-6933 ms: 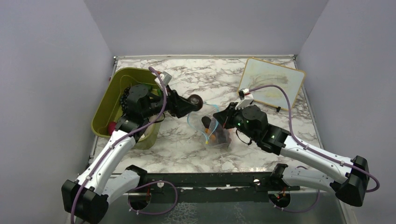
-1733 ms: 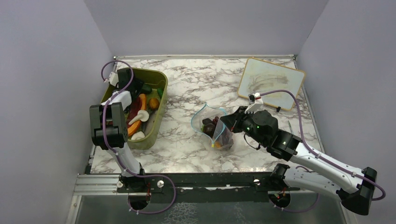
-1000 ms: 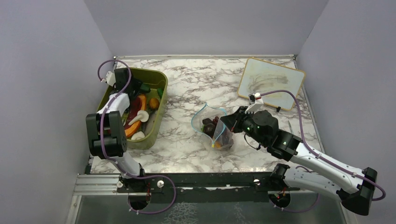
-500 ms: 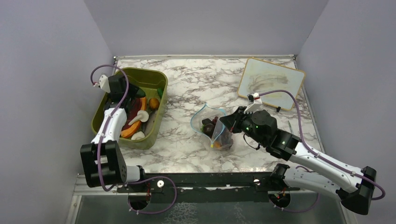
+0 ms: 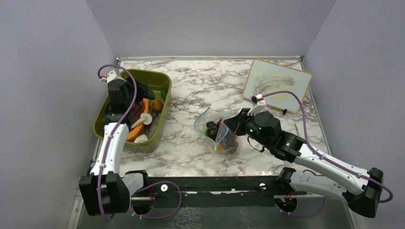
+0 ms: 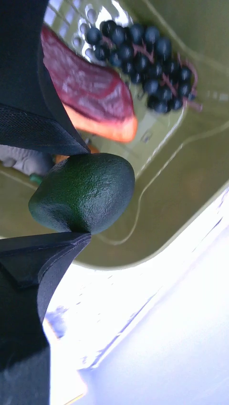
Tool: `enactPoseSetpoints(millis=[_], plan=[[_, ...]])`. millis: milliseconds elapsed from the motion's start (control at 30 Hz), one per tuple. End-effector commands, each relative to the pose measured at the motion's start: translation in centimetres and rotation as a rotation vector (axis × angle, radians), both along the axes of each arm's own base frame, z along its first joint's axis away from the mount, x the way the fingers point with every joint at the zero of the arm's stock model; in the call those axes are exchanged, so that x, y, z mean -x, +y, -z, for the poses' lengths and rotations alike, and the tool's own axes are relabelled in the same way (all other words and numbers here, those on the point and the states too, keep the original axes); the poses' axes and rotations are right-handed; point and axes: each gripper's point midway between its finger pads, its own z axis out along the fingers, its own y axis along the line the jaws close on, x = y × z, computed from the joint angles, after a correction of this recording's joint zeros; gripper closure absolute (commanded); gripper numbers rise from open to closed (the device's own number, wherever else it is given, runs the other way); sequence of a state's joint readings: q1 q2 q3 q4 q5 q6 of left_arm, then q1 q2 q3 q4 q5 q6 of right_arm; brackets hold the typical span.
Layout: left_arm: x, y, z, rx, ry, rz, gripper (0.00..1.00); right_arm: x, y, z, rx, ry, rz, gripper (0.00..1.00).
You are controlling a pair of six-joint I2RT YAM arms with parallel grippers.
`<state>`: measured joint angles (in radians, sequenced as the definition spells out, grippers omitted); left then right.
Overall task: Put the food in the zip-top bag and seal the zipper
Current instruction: Pick up the fake fruit from the bin, then place the fake fruit in the zipper food storage bag.
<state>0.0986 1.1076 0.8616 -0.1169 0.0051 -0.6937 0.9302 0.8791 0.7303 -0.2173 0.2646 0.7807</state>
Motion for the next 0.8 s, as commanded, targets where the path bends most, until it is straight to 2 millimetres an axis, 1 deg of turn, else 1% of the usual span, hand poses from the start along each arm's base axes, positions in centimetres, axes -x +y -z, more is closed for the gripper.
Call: enactPoseSetpoints(millis=[0,167,233,367,533,667,733,767], plan=[[0.3,-4.9,-3.7,-0.046,-0.1,0.277,0.57,-0.4,0.0,-1.6,-0.02,-0.02,0.023,0.99],[1.7,-8.4,-6.2,-0.059,-0.149,0.445,0.59,-0.5,0.0,-1.3,-0.028,-0.008,0.035,0.99],[2.4,-10.2,-7.1,-0.051,-0.176,0.526,0.59,-0.6,0.1,-1.2,-0.031,-0.001,0.039,0.99],[4.3,-14.1,-8.6,-0.05,-0.239,0.699,0.59,-0.5,0.3,-1.1,-0.038,0.013,0.039,0.99],[7.5,-18.2,-10.7,-0.018,-0.377,0.904,0.59,-0.5,0.6,-0.9,-0.053,0.031,0.037,0.99],[9.8,-20.2,-11.5,0.025,-0.463,0.997,0.59,-0.3,0.9,-1.0,-0.066,0.041,0.025,0.99],[11.0,-21.0,-11.4,0.035,-0.515,1.038,0.59,-0.2,1.0,-0.9,-0.073,0.044,0.017,0.99],[11.6,-21.5,-10.9,0.044,-0.519,1.061,0.59,-0.1,1.0,-0.9,-0.077,0.045,0.016,0.99]])
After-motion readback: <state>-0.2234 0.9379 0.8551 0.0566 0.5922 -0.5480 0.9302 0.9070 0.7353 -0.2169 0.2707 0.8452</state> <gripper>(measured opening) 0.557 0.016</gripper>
